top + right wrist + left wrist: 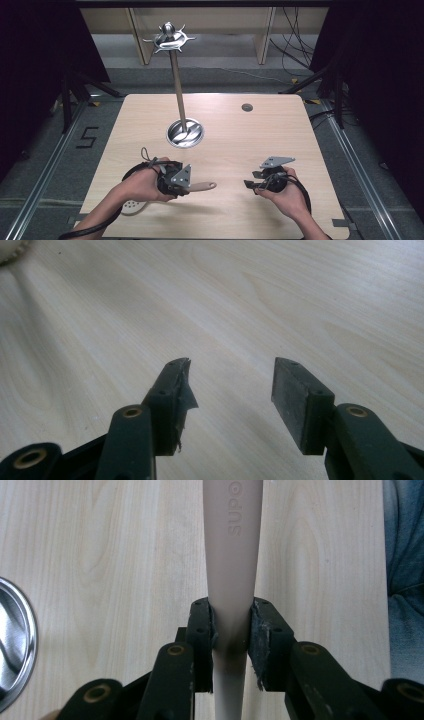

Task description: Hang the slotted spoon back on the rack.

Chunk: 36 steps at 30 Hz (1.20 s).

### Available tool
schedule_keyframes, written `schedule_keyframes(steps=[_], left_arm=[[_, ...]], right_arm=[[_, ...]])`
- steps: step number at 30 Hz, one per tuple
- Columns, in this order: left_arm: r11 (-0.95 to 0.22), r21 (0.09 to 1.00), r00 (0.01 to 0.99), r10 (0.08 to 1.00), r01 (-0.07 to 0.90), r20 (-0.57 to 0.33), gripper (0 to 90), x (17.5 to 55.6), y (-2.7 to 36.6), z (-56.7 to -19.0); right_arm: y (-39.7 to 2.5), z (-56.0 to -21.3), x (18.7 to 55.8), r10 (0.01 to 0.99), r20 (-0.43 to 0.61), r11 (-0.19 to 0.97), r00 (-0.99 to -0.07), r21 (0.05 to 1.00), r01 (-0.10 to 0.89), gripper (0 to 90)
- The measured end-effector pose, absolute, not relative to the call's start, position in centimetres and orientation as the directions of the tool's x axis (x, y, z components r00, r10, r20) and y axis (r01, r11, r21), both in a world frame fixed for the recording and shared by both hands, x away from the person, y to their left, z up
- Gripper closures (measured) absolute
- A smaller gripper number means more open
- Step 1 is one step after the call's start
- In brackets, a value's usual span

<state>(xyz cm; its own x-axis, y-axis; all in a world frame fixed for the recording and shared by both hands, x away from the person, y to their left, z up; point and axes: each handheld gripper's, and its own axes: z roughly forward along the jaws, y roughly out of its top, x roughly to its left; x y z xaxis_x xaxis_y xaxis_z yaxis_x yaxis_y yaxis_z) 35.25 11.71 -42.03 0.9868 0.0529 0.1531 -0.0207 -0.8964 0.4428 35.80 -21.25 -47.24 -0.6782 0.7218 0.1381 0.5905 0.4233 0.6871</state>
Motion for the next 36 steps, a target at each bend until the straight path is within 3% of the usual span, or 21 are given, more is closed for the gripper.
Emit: schedule_keyframes(steps=[36], left_arm=[[-0.844,0.533,0.968,0.179,0.060,0.174,71.7,35.4,14.7,-39.7]], right_arm=[[-21.2,-47.4,35.9,0.724,0.129,0.403,-0.678,0.718,0.567,49.4]])
